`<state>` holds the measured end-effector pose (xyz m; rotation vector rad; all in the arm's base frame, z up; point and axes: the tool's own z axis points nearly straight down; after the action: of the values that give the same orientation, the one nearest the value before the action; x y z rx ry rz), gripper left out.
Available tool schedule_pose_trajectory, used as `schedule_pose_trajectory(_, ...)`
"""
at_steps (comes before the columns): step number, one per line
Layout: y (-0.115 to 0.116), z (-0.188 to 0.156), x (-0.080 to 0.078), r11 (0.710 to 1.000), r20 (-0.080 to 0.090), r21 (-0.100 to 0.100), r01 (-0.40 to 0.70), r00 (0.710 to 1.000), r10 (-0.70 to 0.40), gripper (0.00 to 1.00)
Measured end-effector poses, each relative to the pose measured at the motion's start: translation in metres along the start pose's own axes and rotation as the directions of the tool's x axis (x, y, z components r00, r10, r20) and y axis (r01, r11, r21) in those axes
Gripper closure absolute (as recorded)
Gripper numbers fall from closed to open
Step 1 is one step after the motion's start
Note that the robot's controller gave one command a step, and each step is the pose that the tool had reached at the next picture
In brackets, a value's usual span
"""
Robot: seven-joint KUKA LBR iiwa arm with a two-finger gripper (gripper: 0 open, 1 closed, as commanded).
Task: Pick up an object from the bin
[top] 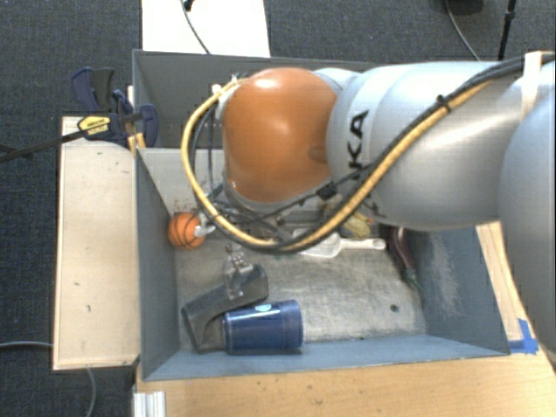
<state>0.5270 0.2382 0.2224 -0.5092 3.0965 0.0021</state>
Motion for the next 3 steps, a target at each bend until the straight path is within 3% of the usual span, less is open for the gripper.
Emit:
schedule_pose_trajectory(1,0.0,-0.001,-0.001,1.0,0.001,0.0,-0.002,1.0,0.002,0.0)
schedule_pose_trajectory(2,0.006,0.049,0.011,1.0,0.006,-0.001,0.007,1.0,-0.007,0.0)
schedule_pose_trajectory(3,0.004,0.116,0.016,1.0,-0.001,-0.003,0.021,1.0,-0.021,0.0)
